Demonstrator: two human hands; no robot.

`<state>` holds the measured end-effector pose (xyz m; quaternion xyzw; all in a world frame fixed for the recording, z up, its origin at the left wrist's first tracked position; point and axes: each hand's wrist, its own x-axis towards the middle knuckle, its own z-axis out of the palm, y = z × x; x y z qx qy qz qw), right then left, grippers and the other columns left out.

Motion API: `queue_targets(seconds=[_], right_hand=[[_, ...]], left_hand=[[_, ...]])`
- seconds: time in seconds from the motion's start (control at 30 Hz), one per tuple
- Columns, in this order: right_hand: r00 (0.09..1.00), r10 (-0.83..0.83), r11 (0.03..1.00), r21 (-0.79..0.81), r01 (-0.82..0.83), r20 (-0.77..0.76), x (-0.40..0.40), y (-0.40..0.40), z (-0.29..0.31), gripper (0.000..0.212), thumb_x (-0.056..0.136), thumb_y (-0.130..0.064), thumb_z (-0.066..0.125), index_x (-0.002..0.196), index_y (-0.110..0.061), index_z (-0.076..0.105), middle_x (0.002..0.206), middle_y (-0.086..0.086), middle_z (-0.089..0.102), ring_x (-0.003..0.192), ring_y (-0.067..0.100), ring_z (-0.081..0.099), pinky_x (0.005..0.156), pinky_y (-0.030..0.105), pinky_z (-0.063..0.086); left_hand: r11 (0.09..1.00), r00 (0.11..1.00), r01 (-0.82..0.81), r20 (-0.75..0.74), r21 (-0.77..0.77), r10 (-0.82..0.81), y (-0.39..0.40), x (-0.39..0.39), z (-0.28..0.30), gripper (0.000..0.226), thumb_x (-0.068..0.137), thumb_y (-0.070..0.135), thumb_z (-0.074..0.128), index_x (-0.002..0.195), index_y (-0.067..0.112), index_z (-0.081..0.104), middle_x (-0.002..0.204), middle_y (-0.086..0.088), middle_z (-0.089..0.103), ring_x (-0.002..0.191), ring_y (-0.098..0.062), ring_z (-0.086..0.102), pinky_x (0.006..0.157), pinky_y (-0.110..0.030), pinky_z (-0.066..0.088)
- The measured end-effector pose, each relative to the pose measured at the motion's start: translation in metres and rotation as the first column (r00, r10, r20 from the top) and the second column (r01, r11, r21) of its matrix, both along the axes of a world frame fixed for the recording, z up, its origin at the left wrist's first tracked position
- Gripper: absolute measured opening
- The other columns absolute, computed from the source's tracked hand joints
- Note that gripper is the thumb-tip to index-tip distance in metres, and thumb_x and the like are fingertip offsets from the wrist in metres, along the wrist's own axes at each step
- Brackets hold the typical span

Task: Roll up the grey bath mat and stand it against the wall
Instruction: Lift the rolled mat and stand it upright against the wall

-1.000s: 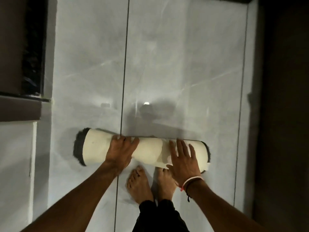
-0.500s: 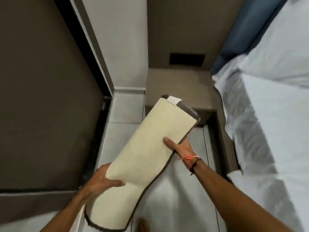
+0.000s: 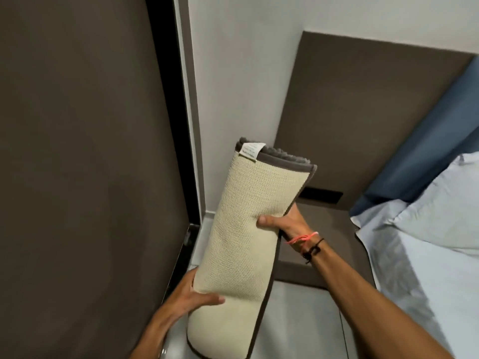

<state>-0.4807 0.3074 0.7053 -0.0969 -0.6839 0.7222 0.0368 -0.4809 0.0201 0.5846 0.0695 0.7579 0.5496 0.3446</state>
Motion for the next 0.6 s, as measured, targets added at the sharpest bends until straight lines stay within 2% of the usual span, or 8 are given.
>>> queue_targets(seconds=[0.07, 0.13, 0.23, 0.3, 0.4, 0.47, 0.53, 0.6], right_hand=[[0.999, -0.038, 0.999, -0.003, 0.038, -0.004, -0.027, -0.001, 0.009, 0.116, 0.028, -0.039, 0.104, 0.127, -0.002, 0.054, 0.117, 0.013, 0.071, 0.114, 0.032, 0.067, 0.097, 0.048, 0.055], [0.999, -0.037, 0.999, 0.03, 0.037, -0.021, -0.051, 0.001, 0.014, 0.104, 0.033, -0.036, 0.104, 0.122, -0.006, 0.059, 0.114, 0.011, 0.073, 0.112, 0.031, 0.069, 0.098, 0.049, 0.055], [0.999, -0.011, 0.998, 0.059, 0.013, -0.033, -0.099, 0.01, 0.013, 0.084, 0.038, -0.032, 0.102, 0.113, -0.016, 0.067, 0.108, 0.005, 0.077, 0.108, 0.026, 0.071, 0.09, 0.039, 0.059], [0.999, 0.01, 0.997, 0.078, -0.007, -0.038, -0.127, 0.016, 0.007, 0.067, 0.042, -0.026, 0.1, 0.104, -0.025, 0.072, 0.103, 0.0, 0.079, 0.103, 0.02, 0.073, 0.082, 0.029, 0.06], [1.0, 0.01, 0.995, 0.104, -0.008, -0.017, -0.187, 0.031, -0.011, 0.068, 0.044, -0.024, 0.096, 0.106, -0.031, 0.07, 0.108, -0.003, 0.078, 0.107, 0.013, 0.071, 0.085, 0.025, 0.058], [0.999, 0.054, 0.993, 0.103, -0.054, 0.001, -0.222, 0.042, -0.033, 0.066, 0.046, -0.022, 0.095, 0.105, -0.039, 0.071, 0.108, -0.01, 0.078, 0.106, 0.007, 0.071, 0.082, 0.019, 0.058], [0.997, 0.076, 0.993, 0.09, -0.078, 0.031, -0.264, 0.056, -0.066, 0.067, 0.044, -0.021, 0.097, 0.1, -0.047, 0.072, 0.105, -0.02, 0.077, 0.101, -0.001, 0.071, 0.076, 0.012, 0.057], [0.997, 0.037, 0.997, 0.072, -0.041, 0.064, -0.299, 0.067, -0.107, 0.071, 0.043, -0.019, 0.101, 0.1, -0.048, 0.072, 0.109, -0.02, 0.076, 0.101, -0.001, 0.07, 0.075, 0.014, 0.058]], left_hand=[[1.0, 1.0, 0.027, 0.0, 0.009, -0.027, 0.001, -0.029, 0.006, 0.076, 0.044, 0.027, 0.101, 0.112, 0.027, 0.067, 0.109, 0.003, 0.077, 0.102, -0.01, 0.071, 0.074, -0.017, 0.058], [1.0, 0.999, 0.03, -0.012, 0.004, -0.03, 0.005, -0.053, 0.011, 0.076, 0.042, 0.03, 0.101, 0.109, 0.031, 0.067, 0.108, 0.008, 0.077, 0.102, -0.009, 0.071, 0.074, -0.016, 0.057], [1.0, 1.0, 0.001, -0.007, 0.006, -0.001, 0.014, -0.101, 0.011, 0.077, 0.043, 0.028, 0.101, 0.109, 0.035, 0.064, 0.107, 0.006, 0.076, 0.103, -0.008, 0.07, 0.076, -0.015, 0.055], [1.0, 1.0, 0.002, -0.005, -0.002, -0.002, 0.022, -0.129, 0.004, 0.079, 0.046, 0.022, 0.1, 0.115, 0.029, 0.062, 0.111, 0.001, 0.074, 0.105, -0.013, 0.069, 0.077, -0.018, 0.057], [0.998, 0.998, -0.056, 0.009, -0.023, 0.057, 0.038, -0.182, -0.019, 0.082, 0.05, 0.0, 0.097, 0.123, 0.009, 0.062, 0.104, -0.001, 0.075, 0.093, -0.008, 0.072, 0.071, -0.014, 0.057], [0.995, 0.996, -0.086, -0.022, -0.04, 0.085, 0.05, -0.212, -0.032, 0.089, 0.048, -0.004, 0.096, 0.128, 0.006, 0.057, 0.109, 0.003, 0.071, 0.101, -0.007, 0.067, 0.083, -0.014, 0.053], [0.994, 0.996, -0.092, -0.021, -0.053, 0.091, 0.066, -0.246, -0.052, 0.105, 0.048, -0.007, 0.095, 0.14, 0.003, 0.045, 0.13, -0.007, 0.062, 0.125, -0.021, 0.055, 0.105, -0.032, 0.047], [0.994, 0.996, -0.091, -0.005, -0.064, 0.091, 0.078, -0.279, -0.074, 0.116, 0.048, 0.0, 0.095, 0.146, 0.001, 0.033, 0.146, -0.016, 0.049, 0.138, -0.03, 0.044, 0.113, -0.043, 0.04]])
